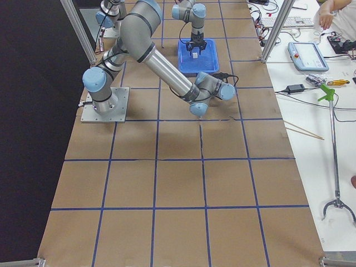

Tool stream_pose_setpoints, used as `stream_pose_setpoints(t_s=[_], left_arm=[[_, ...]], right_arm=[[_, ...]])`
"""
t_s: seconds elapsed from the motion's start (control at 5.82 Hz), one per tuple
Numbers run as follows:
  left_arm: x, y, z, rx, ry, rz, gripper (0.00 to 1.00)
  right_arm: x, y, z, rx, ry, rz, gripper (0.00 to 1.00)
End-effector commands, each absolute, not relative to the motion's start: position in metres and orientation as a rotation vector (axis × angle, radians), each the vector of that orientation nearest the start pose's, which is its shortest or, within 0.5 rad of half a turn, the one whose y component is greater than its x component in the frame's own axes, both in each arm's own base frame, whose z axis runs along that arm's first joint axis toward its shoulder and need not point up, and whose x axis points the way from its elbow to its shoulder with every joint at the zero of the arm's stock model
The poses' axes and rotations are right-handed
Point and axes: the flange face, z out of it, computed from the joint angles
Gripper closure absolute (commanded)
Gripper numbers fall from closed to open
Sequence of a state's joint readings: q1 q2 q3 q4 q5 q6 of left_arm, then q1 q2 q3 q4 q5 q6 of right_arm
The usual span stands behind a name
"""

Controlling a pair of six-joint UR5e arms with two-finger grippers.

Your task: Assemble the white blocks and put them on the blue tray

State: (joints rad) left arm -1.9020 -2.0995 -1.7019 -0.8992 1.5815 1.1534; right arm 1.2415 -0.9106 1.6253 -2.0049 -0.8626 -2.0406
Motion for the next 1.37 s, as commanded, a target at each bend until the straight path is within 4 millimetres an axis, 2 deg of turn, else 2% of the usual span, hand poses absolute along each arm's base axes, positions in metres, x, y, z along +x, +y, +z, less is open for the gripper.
stream_pose_setpoints(t_s=[0.0, 0.17, 0.34, 0.52, 0.69, 0.86, 1.03, 1.2], left_arm=[[-0.323, -0.539, 0.247, 2.104, 2.318, 0.012, 0.01], [-0.313, -0.531, 0.291, 2.053, 2.35, -0.022, 0.01], [-0.301, -0.515, 0.332, 1.813, 2.548, 0.0, 0.01], [-0.278, -0.499, 0.386, 1.387, 2.793, -0.058, 0.01], [-0.247, -0.499, 0.417, 1.083, 2.92, -0.136, 0.01], [-0.233, -0.481, 0.443, 0.776, 3.02, -0.133, 0.01], [-0.208, -0.482, 0.446, 0.477, 3.087, -0.065, 0.01], [-0.172, -0.484, 0.462, 0.223, 3.121, 0.018, 0.01]], right_arm=[[-0.017, -0.664, 0.143, -1.828, 1.756, -0.736, 0.7], [-0.019, -0.668, 0.151, -1.84, 1.761, -0.748, 0.75], [-0.022, -0.675, 0.163, -1.857, 1.769, -0.757, 0.76], [-0.019, -0.672, 0.189, -1.848, 1.796, -0.766, 0.76], [-0.006, -0.661, 0.215, -1.816, 1.823, -0.772, 0.76], [0.019, -0.641, 0.214, -1.807, 1.8, -0.756, 0.76], [0.047, -0.625, 0.226, -1.793, 1.774, -0.796, 0.76], [0.072, -0.618, 0.227, -1.758, 1.811, -0.794, 0.76]])
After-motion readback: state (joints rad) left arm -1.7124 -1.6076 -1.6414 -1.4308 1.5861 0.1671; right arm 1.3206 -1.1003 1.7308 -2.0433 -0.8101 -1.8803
